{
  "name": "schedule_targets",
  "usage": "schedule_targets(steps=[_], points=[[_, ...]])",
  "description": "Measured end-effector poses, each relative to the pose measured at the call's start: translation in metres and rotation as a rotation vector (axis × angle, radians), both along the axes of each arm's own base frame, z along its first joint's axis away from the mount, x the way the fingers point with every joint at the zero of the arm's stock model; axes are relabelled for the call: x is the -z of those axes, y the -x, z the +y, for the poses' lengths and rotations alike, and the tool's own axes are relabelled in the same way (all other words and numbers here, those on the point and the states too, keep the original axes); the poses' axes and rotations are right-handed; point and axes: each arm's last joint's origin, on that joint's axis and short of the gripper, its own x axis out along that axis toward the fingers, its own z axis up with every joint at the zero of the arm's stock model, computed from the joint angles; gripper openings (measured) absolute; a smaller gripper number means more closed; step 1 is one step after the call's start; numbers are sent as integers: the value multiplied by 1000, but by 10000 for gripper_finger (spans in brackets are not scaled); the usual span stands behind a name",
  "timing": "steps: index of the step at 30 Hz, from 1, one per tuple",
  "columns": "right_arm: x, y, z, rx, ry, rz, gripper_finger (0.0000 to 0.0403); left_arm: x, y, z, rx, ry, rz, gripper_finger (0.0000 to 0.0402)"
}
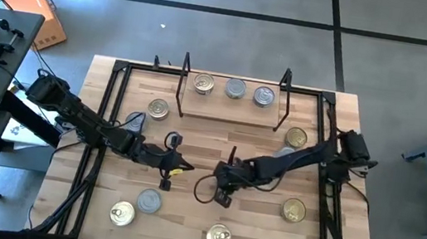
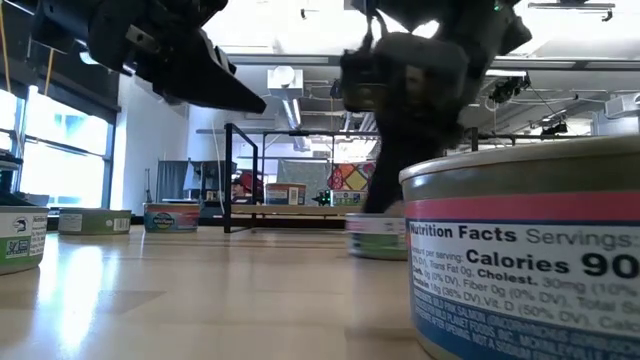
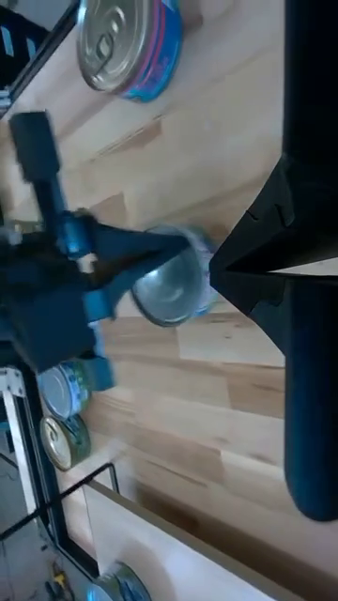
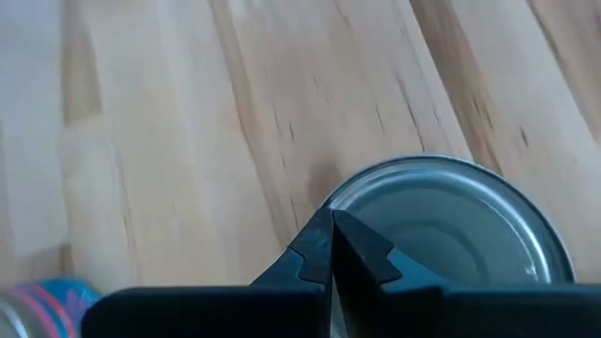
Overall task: Stack canned seafood by type on shelf
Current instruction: Put the green tuna can on the shelf
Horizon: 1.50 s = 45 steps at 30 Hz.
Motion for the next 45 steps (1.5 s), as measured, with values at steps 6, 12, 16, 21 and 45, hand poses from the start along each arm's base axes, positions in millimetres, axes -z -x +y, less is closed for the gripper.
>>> schedule_targets(steps=[6,12,16,21,45], points=[[-6,-13,10,-111,104,-209,0,0,-2,5,-23,16,-2,0],[-35,3,30,-68,277,-285,0,1,-4,7,11,69,0,0],[-46,28,43,16,319,-215,7,10,-8,8,18,77,29,0],[-45,55,53,111,295,-71,72,35,-17,10,19,92,99,0],[24,44,5,132,388,-93,358,79,-55,14,100,267,230,0]])
